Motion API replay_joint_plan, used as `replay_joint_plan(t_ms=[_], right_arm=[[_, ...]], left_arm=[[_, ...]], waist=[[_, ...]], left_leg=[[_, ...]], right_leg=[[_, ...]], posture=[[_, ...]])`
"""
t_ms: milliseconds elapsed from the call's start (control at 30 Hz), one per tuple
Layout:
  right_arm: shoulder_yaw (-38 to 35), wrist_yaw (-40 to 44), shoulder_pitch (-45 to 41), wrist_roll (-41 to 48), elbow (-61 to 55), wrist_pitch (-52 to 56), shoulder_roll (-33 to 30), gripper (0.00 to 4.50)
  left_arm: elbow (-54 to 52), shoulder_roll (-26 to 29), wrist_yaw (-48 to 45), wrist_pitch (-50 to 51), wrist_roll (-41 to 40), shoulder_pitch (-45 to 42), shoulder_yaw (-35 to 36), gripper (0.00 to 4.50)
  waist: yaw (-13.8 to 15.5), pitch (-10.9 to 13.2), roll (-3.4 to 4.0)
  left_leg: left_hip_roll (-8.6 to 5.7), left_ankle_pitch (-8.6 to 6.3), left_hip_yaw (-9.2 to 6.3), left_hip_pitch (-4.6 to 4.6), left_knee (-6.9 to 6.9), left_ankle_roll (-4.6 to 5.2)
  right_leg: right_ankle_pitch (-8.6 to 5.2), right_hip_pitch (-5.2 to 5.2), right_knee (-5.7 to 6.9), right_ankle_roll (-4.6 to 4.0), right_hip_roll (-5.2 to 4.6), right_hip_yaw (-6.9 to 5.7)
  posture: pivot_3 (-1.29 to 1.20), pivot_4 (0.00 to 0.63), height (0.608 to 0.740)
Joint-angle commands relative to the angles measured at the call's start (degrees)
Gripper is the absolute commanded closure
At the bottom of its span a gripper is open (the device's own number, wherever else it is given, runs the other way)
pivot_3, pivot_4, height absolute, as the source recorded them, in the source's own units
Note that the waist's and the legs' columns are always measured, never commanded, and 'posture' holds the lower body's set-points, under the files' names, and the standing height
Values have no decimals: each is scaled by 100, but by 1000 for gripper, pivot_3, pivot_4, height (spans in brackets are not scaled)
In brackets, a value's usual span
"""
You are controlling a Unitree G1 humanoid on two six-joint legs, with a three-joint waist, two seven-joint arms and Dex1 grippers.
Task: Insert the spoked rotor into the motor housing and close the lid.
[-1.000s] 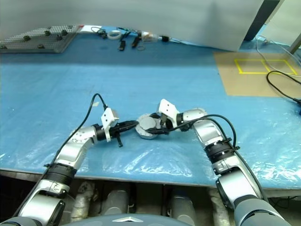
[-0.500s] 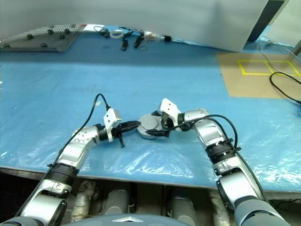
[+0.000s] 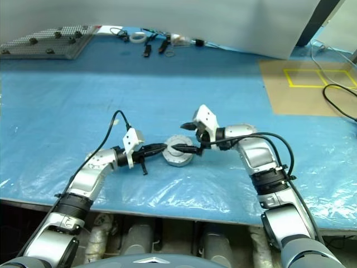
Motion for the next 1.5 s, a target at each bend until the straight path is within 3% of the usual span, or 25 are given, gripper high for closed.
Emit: replay_joint_plan(t_ms=[33, 300, 833, 1100, 1200, 1367, 1500], right_arm=[[-582, -129, -54, 699, -65, 1099, -142, 13], [-1325, -614, 107, 1384, 1506, 3450, -223, 13], [-1040, -895, 255, 1972, 675, 4004, 420, 13], [-1280, -1206, 111, 2060, 793, 3942, 807, 13], [-1480, -1254, 115, 2023, 1024, 3880, 734, 603], [-1672, -1201, 200, 2116, 1099, 3856, 673, 2329], [-1669, -1131, 301, 2310, 867, 3936, 709, 3347]], left_arm=[[-79, 20, -29, 67, 43, 69, -94, 4500], [-156, 41, -24, 77, 48, 147, -100, 4500], [-107, 125, -33, 46, 59, 133, -66, 4500], [-83, 119, -18, 23, 77, 143, -59, 4500], [-62, 116, -17, 12, 92, 136, -55, 4500], [-24, 95, -21, -11, 106, 123, -66, 4500], [15, 86, -47, -29, 114, 101, -63, 4500]], waist=[[4, 0, 0], [3, 2, 4], [3, 0, 9], [-16, 0, 9], [-3, 0, 9], [4, 0, 9], [20, 0, 9]], left_leg=[[0, 0, 0, 1, 0, 0], [-1, 3, 0, 1, -2, -3], [1, 7, 3, 8, -7, -31], [2, 6, 4, 11, -8, -43], [1, 6, 4, 10, -8, -44], [0, 6, 5, 4, -9, -44], [0, 7, 5, 7, -9, -44]], right_leg=[[0, 2, -1, 0, 0, 0], [0, 3, -4, -1, 0, -2], [-1, 4, -3, -1, 0, -4], [0, 2, 0, -1, 1, -3], [-1, 3, -1, -1, 0, -2], [0, -1, -2, -1, 0, -2], [0, 3, -2, 0, -1, -3]], posture=[[0, 150, 740], [0, 150, 740], [0, 150, 740], [0, 150, 740], [0, 150, 740], [0, 150, 740], [0, 150, 740]])
